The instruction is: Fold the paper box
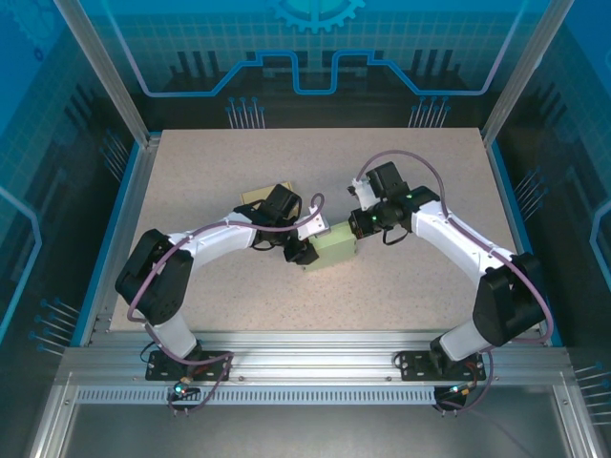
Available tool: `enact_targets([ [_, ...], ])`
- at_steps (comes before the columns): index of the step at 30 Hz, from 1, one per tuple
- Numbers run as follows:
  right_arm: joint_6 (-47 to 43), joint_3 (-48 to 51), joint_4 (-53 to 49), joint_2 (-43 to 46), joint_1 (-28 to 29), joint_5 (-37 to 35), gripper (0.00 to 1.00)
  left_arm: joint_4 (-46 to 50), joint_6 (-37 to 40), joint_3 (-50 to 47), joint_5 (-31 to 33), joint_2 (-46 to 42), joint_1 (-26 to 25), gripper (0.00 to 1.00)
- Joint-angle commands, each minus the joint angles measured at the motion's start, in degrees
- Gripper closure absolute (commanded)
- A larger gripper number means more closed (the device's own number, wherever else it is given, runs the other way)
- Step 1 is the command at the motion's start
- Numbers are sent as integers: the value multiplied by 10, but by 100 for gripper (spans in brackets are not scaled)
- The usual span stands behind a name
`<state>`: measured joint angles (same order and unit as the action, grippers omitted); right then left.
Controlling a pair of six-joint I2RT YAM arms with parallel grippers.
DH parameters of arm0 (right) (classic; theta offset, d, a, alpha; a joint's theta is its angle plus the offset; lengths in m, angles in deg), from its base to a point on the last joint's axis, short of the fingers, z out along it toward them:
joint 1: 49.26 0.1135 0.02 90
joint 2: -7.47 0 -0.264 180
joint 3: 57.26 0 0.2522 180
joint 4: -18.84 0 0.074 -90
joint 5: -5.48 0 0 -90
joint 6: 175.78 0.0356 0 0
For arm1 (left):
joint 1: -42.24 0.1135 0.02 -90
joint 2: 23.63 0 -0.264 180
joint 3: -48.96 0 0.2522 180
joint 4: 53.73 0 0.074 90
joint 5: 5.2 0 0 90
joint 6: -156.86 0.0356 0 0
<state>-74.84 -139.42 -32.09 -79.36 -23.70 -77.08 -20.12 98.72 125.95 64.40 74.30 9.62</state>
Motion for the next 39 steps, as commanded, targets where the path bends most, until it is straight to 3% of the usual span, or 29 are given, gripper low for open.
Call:
enact_targets([
  [1,32,-23,-22,-9,11,10,96,8,4,8,17,8,-3,52],
  [18,42,15,-34,-26,18,-60,100,8,-3,17,28,10,-7,52],
  [27,44,13,-33,-15,19,-60,100,-60,-48,-29,81,-80,-6,26],
  [34,44,9,-33,-20,21,-62,100,-66,-100,-70,133,-167,-7,27],
  [39,43,5,-33,-26,24,-62,100,-21,-184,-67,178,-195,-6,40],
])
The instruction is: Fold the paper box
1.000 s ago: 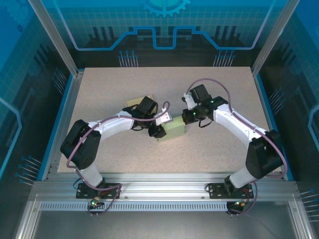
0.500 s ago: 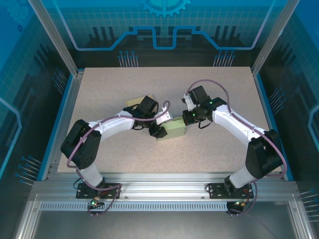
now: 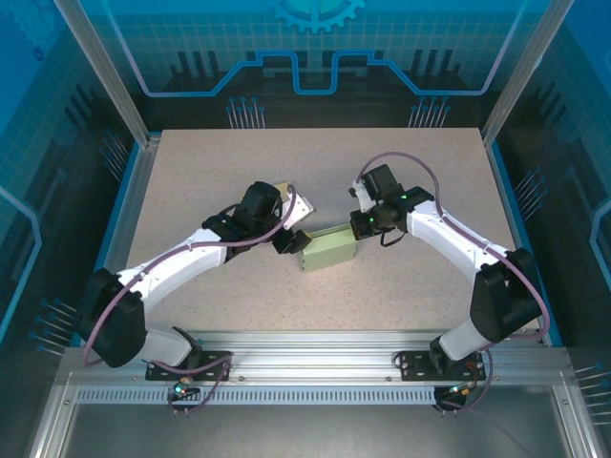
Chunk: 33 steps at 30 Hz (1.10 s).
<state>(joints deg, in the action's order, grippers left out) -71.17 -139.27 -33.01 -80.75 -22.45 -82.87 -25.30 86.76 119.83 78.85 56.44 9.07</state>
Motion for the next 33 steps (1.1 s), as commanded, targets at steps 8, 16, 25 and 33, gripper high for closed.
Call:
enact_targets([
  [8,6,-3,-24,-21,16,-3,100,134,-178,27,12,-22,-1,52],
  [16,5,-4,-23,-23,18,-3,100,178,-252,47,19,4,-21,55],
  [25,2,-6,-21,-24,18,2,100,215,-255,75,104,42,-43,61],
  [33,2,-7,-20,-26,19,7,100,196,-250,77,134,47,-44,76],
])
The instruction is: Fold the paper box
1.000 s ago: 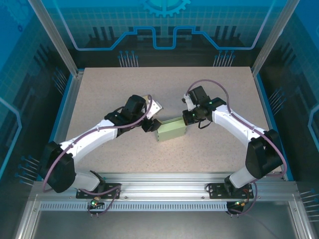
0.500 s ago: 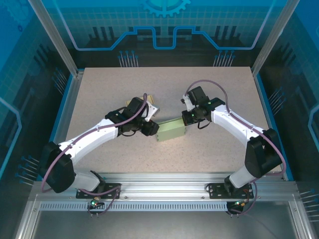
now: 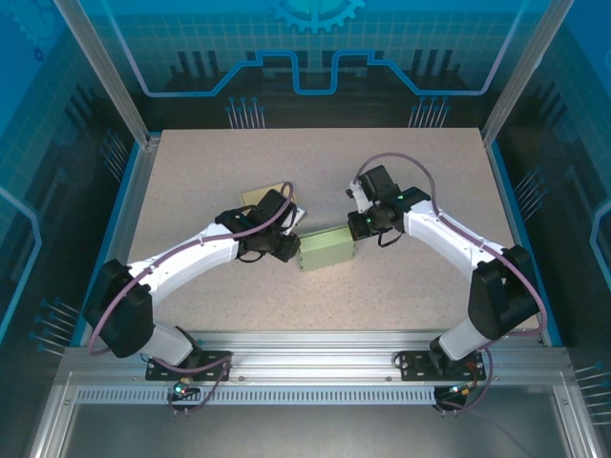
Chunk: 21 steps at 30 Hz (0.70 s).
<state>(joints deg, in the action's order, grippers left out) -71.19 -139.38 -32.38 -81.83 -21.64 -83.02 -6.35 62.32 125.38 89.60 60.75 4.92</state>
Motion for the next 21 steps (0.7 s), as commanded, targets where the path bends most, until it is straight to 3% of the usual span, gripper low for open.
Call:
enact_targets([
  [1,3,-5,-26,-15,12,9,100,4,-6,22,27,6,-3,80],
  [21,-3,6,-13,-6,38,-27,100,-1,-38,45,-24,14,-4,96],
])
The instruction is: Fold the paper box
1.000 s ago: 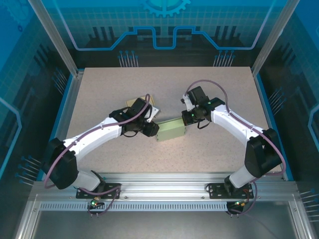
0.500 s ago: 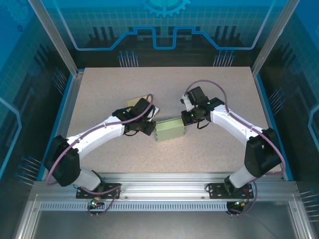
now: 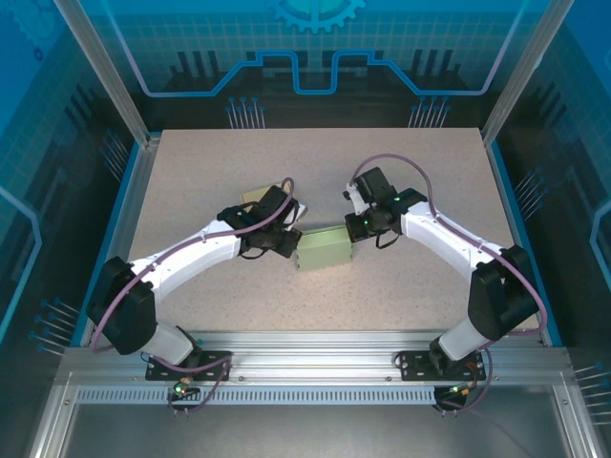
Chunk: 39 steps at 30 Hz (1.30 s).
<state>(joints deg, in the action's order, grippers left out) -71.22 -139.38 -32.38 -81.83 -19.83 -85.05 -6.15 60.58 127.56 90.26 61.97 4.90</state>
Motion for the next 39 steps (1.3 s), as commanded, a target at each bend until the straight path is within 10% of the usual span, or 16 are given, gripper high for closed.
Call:
enact_targets([
  [1,-2,7,-13,-5,24,-18,100,-4,-26,23,-33,1,-4,97],
  [39,24,75,48,63,104,-219,100,-79,-156,41,-149,11,43,99],
])
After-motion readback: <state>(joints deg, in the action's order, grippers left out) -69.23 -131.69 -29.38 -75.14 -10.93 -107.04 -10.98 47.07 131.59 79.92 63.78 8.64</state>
